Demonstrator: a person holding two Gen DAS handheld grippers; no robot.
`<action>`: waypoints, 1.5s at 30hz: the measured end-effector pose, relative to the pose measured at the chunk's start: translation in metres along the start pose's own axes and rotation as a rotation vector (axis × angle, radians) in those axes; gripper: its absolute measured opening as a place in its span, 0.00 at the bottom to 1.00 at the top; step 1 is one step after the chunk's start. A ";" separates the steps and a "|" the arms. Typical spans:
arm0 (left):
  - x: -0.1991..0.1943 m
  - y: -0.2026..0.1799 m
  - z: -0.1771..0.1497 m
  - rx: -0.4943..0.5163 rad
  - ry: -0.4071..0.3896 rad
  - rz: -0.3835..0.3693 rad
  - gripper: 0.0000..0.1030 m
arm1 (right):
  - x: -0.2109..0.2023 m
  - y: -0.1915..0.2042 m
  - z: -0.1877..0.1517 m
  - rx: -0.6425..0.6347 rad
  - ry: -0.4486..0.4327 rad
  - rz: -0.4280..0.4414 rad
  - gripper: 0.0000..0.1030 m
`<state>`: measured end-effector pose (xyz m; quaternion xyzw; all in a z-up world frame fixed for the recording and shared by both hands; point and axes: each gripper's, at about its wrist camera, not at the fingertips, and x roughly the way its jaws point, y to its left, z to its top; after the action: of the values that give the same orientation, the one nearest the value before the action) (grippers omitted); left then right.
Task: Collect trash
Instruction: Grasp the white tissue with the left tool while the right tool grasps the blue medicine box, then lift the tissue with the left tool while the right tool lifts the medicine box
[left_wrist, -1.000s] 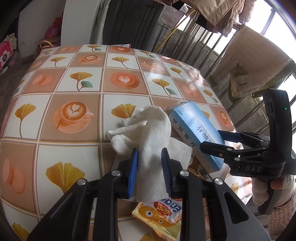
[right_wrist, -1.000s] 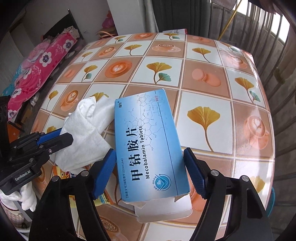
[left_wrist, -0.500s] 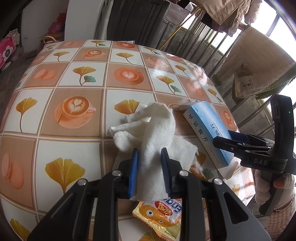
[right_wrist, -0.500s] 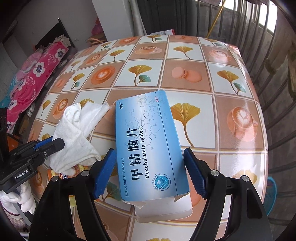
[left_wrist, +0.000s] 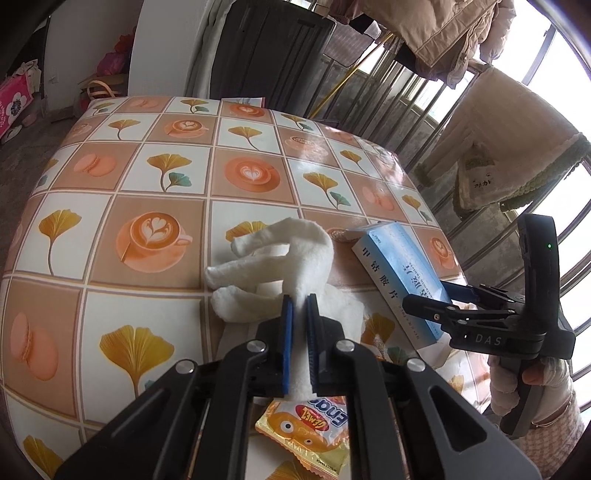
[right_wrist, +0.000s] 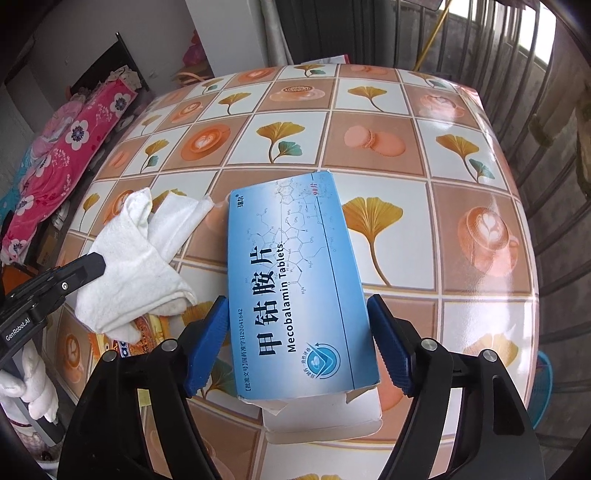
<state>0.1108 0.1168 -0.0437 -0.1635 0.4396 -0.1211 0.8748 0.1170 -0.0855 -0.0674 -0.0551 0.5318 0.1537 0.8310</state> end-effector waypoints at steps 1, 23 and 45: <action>-0.003 0.000 0.001 -0.005 -0.008 -0.014 0.06 | 0.000 0.000 0.000 0.001 -0.001 0.001 0.68; -0.032 -0.031 0.023 0.172 -0.144 0.136 0.06 | -0.008 -0.003 -0.001 0.024 -0.028 0.019 0.67; -0.027 -0.053 0.018 0.321 -0.185 0.259 0.05 | -0.005 -0.008 -0.003 0.037 -0.027 0.035 0.67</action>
<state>0.1059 0.0809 0.0071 0.0250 0.3498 -0.0603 0.9346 0.1148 -0.0950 -0.0645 -0.0281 0.5240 0.1592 0.8362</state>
